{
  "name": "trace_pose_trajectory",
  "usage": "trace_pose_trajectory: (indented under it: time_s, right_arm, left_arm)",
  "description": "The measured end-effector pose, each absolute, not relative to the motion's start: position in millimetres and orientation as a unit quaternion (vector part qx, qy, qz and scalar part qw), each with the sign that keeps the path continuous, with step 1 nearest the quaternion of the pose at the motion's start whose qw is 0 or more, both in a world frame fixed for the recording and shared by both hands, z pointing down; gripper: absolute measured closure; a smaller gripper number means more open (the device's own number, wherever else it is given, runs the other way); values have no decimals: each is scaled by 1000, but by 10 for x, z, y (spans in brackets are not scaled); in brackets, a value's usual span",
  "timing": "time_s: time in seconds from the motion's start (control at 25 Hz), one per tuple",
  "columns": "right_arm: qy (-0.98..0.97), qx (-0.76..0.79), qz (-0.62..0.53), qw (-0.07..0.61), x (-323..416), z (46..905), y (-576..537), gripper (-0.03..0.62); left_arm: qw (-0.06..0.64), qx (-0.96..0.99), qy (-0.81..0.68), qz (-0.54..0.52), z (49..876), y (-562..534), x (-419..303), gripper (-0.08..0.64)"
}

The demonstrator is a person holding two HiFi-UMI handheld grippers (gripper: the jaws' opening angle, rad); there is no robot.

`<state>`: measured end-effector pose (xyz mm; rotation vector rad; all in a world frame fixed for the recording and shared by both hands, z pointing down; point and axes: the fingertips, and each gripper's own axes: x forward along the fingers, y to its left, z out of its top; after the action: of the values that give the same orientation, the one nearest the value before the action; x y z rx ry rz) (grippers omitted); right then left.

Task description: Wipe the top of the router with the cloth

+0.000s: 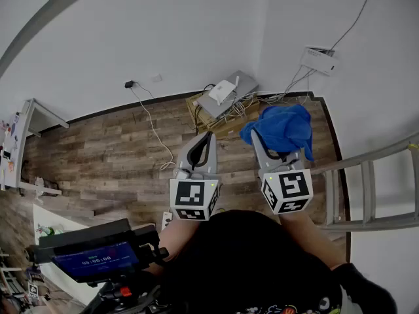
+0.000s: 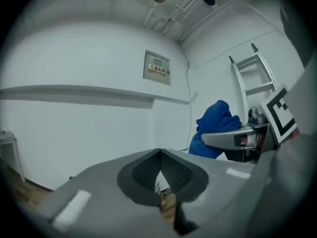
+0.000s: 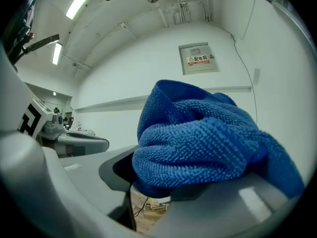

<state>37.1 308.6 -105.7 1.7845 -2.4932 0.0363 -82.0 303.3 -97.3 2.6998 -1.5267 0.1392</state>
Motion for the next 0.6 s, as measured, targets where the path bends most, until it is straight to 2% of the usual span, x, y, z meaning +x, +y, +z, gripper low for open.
trace_pose_trajectory:
  time_s: [0.6]
  right_arm:
    - [-816,575,13,49,181,-876,3293,406]
  left_arm:
    - [36,870,-490,43,-812,3165,-1050,558]
